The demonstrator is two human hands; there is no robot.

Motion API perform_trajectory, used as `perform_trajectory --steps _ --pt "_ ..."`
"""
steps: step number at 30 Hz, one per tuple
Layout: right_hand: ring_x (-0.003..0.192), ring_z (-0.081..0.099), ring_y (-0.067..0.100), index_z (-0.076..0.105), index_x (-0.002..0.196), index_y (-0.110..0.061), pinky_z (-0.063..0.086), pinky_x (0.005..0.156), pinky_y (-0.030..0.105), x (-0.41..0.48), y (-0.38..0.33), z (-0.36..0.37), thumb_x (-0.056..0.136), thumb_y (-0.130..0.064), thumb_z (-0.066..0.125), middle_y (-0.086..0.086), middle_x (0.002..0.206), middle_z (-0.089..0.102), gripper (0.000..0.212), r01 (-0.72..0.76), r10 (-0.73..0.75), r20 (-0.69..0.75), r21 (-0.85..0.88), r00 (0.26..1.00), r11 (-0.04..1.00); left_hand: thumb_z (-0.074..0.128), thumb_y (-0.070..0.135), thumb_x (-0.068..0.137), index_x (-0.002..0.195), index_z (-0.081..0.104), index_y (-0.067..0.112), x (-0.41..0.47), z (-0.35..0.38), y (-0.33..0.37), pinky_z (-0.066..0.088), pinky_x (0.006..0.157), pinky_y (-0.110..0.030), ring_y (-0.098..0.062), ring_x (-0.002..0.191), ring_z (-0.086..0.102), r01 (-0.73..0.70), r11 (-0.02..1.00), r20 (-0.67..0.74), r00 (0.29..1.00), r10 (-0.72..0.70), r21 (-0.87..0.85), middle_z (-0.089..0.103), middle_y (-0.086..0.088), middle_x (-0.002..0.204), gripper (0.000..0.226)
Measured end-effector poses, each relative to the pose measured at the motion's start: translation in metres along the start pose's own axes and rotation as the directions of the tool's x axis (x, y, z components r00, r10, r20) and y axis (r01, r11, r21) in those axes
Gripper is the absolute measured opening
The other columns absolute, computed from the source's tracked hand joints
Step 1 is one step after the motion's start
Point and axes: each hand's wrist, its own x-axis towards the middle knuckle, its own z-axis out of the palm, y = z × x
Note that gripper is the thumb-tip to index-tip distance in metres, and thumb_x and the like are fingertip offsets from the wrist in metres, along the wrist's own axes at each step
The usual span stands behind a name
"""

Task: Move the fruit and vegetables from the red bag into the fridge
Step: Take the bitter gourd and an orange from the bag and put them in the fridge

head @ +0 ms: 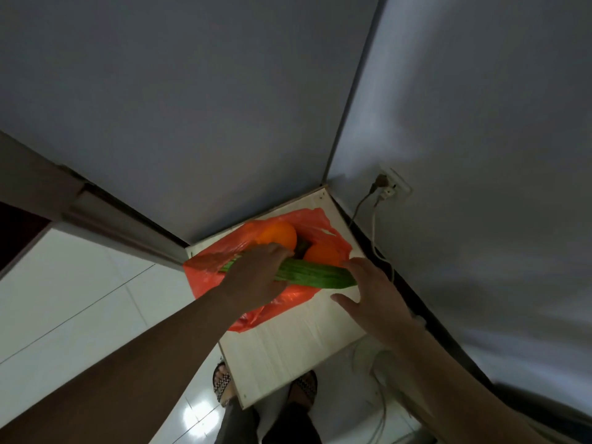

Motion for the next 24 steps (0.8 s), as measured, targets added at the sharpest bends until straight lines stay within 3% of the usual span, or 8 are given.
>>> perform_trajectory --steps 3,6,9,14,17,21,24 --pt "0.113 0.049 0.013 0.044 0.134 -0.021 0.037 0.088 0.019 0.000 0.002 0.006 0.084 -0.038 0.063 -0.002 0.129 0.050 0.056 -0.006 0.006 0.007 0.053 1.000 0.999 0.060 0.037 0.085 0.141 0.034 0.026 0.005 0.011 -0.007 0.034 0.105 -0.036 -0.020 0.128 0.039 -0.017 0.996 0.021 1.000 0.015 0.087 0.043 0.002 0.142 0.062" --pt "0.104 0.054 0.012 0.051 0.128 -0.019 0.040 0.081 0.019 -0.002 0.000 0.004 0.087 -0.032 0.061 -0.001 0.120 0.056 0.044 0.004 -0.001 -0.039 0.090 0.999 0.996 0.062 0.034 0.084 0.140 0.036 0.028 0.007 0.016 -0.010 0.037 0.103 -0.041 -0.021 0.126 0.041 -0.022 0.995 0.028 0.999 0.020 0.100 0.045 0.001 0.139 0.063" --pt "0.101 0.058 0.014 0.056 0.123 -0.018 0.043 0.080 0.021 -0.007 -0.007 -0.007 0.086 -0.030 0.063 -0.001 0.116 0.059 0.040 0.033 -0.023 -0.080 0.122 0.997 0.992 0.063 0.030 0.083 0.135 0.043 0.029 0.006 0.011 -0.007 0.042 0.093 -0.038 -0.021 0.116 0.048 -0.050 0.996 0.002 0.999 0.050 0.077 0.051 0.000 0.129 0.057" --pt "0.112 0.044 0.001 0.039 0.137 -0.029 0.037 0.090 0.021 -0.022 -0.021 -0.047 0.082 -0.037 0.065 -0.014 0.128 0.045 0.061 0.078 -0.034 -0.219 0.192 0.975 0.978 0.064 0.027 0.084 0.132 0.046 0.027 -0.009 -0.020 -0.010 0.041 0.092 -0.026 -0.017 0.116 0.048 -0.003 0.990 -0.208 0.978 -0.026 -0.138 0.048 0.001 0.131 0.052" --pt "0.110 0.039 -0.002 0.036 0.139 -0.027 0.033 0.087 0.017 -0.027 -0.035 -0.063 0.081 -0.039 0.065 -0.018 0.124 0.039 0.066 0.102 -0.046 -0.288 0.181 0.956 0.978 0.071 0.019 0.078 0.128 0.051 0.021 -0.020 -0.042 -0.015 0.039 0.085 -0.024 -0.019 0.108 0.052 0.000 0.971 -0.349 0.933 -0.085 -0.237 0.052 -0.003 0.122 0.053" --pt "0.112 0.038 -0.002 0.035 0.140 -0.027 0.032 0.088 0.018 -0.023 -0.053 -0.061 0.082 -0.039 0.065 -0.011 0.133 0.045 0.066 0.122 -0.078 -0.266 0.153 0.961 0.981 0.072 0.018 0.078 0.125 0.052 0.018 -0.035 -0.064 -0.020 0.040 0.084 -0.023 -0.011 0.103 0.051 0.034 0.909 -0.453 0.859 -0.240 -0.416 0.052 0.000 0.116 0.051" --pt "0.109 0.040 -0.003 0.037 0.133 -0.035 0.029 0.085 0.010 -0.018 -0.069 -0.050 0.083 -0.036 0.065 -0.021 0.122 0.040 0.058 0.178 -0.127 -0.248 0.193 0.960 0.965 0.070 0.021 0.081 0.125 0.050 0.022 -0.047 -0.072 -0.024 0.044 0.085 -0.026 -0.010 0.104 0.052 0.016 0.828 -0.472 0.816 -0.335 -0.560 0.050 0.005 0.114 0.049"
